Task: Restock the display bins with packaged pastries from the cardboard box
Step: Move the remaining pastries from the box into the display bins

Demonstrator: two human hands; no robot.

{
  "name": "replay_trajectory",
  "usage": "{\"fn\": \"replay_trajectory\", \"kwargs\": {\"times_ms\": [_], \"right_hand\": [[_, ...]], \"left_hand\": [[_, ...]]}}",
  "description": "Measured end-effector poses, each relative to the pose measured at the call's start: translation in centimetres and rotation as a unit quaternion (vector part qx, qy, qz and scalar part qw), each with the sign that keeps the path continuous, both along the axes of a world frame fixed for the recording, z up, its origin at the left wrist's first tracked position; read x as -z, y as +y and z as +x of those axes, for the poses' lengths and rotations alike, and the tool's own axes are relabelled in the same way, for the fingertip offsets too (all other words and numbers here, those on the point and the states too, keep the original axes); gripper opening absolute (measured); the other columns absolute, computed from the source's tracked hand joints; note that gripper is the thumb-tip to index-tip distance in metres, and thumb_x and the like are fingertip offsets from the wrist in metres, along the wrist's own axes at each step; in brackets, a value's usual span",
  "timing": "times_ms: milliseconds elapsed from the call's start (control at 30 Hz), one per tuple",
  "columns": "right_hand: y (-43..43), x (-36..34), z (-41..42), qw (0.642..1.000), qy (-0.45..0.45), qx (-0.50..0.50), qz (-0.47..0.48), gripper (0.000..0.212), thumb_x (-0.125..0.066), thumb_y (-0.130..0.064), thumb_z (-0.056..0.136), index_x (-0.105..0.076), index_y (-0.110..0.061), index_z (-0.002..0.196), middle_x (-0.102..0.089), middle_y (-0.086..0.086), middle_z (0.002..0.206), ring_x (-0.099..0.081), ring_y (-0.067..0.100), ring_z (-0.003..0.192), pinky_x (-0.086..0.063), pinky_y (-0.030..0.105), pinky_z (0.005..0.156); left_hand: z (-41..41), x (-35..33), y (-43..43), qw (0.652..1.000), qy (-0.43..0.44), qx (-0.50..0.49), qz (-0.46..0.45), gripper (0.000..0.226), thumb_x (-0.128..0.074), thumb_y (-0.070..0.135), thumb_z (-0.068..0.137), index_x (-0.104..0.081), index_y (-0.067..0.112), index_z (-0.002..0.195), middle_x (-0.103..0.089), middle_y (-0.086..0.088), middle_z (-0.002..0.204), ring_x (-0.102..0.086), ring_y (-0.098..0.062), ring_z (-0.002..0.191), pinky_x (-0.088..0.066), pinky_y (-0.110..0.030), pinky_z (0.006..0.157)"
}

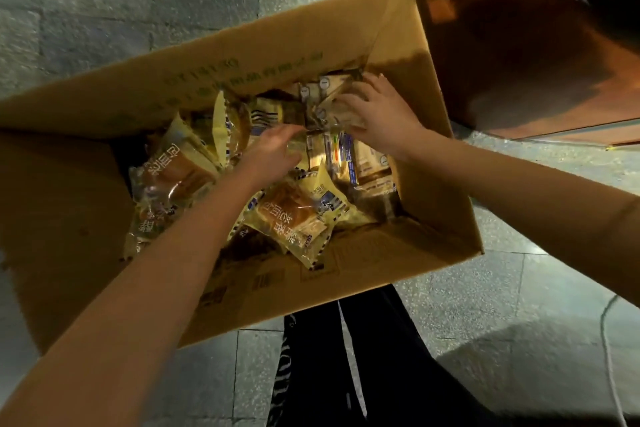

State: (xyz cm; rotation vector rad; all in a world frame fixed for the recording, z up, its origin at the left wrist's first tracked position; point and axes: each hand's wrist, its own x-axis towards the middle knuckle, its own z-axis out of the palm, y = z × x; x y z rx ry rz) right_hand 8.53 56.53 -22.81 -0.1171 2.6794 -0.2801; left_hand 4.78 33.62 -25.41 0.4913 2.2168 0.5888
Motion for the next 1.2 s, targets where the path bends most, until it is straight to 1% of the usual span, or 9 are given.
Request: {"fn": "replay_trajectory", "kwargs": {"times_ms": [133, 233, 433, 633, 700, 800, 933, 1067, 1200], "right_hand": [[0.1, 2.3, -1.0, 0.999, -0.026, 0.03, 0.011, 0.061, -0.063, -0.03, 0.092, -0.038, -0.015, 0.145, -0.04, 0.015, 0.146, -0.033, 0.034, 0.135, -0.027, 0.041, 0.112], [-0.2, 4.0, -2.9, 0.997, -0.045, 0.049, 0.025, 0.056, -0.062, -0.024, 0.094, -0.039, -0.012, 0.144, -0.042, 0.018, 0.143, -0.04, 0.036, 0.128, -0.036, 0.041, 0.103], [0.1, 8.7, -5.6, 0.996, -0.073, 0.056, -0.002, 0.07, -0.061, -0.012, 0.09, -0.029, -0.024, 0.151, -0.025, 0.01, 0.155, -0.018, 0.034, 0.144, -0.032, 0.047, 0.11], [0.6, 10.8, -6.1, 0.996, -0.074, 0.041, -0.019, 0.071, -0.064, -0.016, 0.089, -0.03, -0.025, 0.15, -0.032, 0.012, 0.149, -0.024, 0.035, 0.138, -0.034, 0.048, 0.109], [0.6, 11.1, -6.5, 0.994, -0.1, 0.041, -0.022, 0.072, -0.065, -0.02, 0.09, -0.028, -0.027, 0.151, -0.028, 0.011, 0.153, -0.022, 0.035, 0.14, -0.03, 0.046, 0.112], [0.5, 11.3, -7.5, 0.988, -0.148, 0.044, -0.018, 0.072, -0.064, -0.023, 0.091, -0.027, -0.027, 0.152, -0.023, 0.013, 0.156, -0.02, 0.035, 0.143, -0.024, 0.042, 0.116], [0.2, 11.3, -8.1, 0.986, -0.16, 0.052, 0.006, 0.069, -0.067, -0.022, 0.09, -0.032, -0.024, 0.15, -0.026, 0.013, 0.152, -0.024, 0.037, 0.14, -0.028, 0.045, 0.115], [0.1, 11.9, -7.7, 0.986, -0.16, 0.036, 0.025, 0.071, -0.068, -0.022, 0.088, -0.031, -0.024, 0.149, -0.033, 0.013, 0.149, -0.03, 0.036, 0.135, -0.029, 0.042, 0.111], [0.2, 11.7, -7.3, 0.987, -0.158, 0.033, 0.014, 0.068, -0.068, -0.024, 0.088, -0.033, -0.02, 0.146, -0.035, 0.015, 0.148, -0.032, 0.035, 0.135, -0.031, 0.042, 0.108]], "left_hand": [[-0.4, 2.2, 1.0, 1.0, 0.012, 0.013, 0.012, 0.051, -0.06, 0.022, 0.095, -0.045, 0.021, 0.143, -0.044, -0.005, 0.146, -0.038, -0.025, 0.136, -0.037, -0.041, 0.11], [-0.9, 3.8, 1.6, 1.0, 0.005, 0.025, 0.01, 0.056, -0.062, 0.023, 0.093, -0.042, 0.021, 0.145, -0.044, -0.007, 0.146, -0.038, -0.027, 0.136, -0.037, -0.043, 0.11], [-1.9, 7.5, 2.0, 0.998, -0.001, 0.064, -0.022, 0.067, -0.066, 0.031, 0.09, -0.034, 0.023, 0.149, -0.051, -0.01, 0.142, -0.046, -0.029, 0.129, -0.041, -0.04, 0.103], [-2.9, 8.7, 3.7, 0.996, -0.029, 0.074, -0.051, 0.079, -0.069, 0.043, 0.087, -0.023, 0.035, 0.152, -0.039, -0.004, 0.154, -0.03, -0.028, 0.143, -0.028, -0.043, 0.116], [-3.1, 8.9, 4.1, 0.996, -0.048, 0.054, -0.048, 0.075, -0.071, 0.042, 0.085, -0.031, 0.033, 0.147, -0.045, -0.005, 0.148, -0.039, -0.03, 0.137, -0.032, -0.039, 0.111], [-3.4, 8.9, 4.5, 0.995, -0.09, 0.032, -0.02, 0.06, -0.073, 0.036, 0.086, -0.048, 0.027, 0.139, -0.057, -0.001, 0.136, -0.053, -0.022, 0.121, -0.036, -0.027, 0.094], [-3.0, 8.6, 4.1, 0.993, -0.112, 0.048, 0.001, 0.033, -0.074, 0.025, 0.085, -0.064, 0.027, 0.116, -0.064, 0.005, 0.113, -0.058, -0.014, 0.102, -0.045, -0.033, 0.087], [-2.9, 8.2, 2.6, 0.992, -0.121, 0.006, 0.04, 0.023, -0.079, 0.023, 0.08, -0.065, 0.023, 0.098, -0.066, -0.001, 0.101, -0.063, -0.02, 0.094, -0.052, -0.045, 0.087], [-3.6, 6.8, 1.2, 0.982, -0.14, -0.102, 0.081, 0.025, -0.075, 0.021, 0.084, -0.063, 0.017, 0.106, -0.065, -0.002, 0.103, -0.062, -0.021, 0.097, -0.05, -0.036, 0.082]]}}
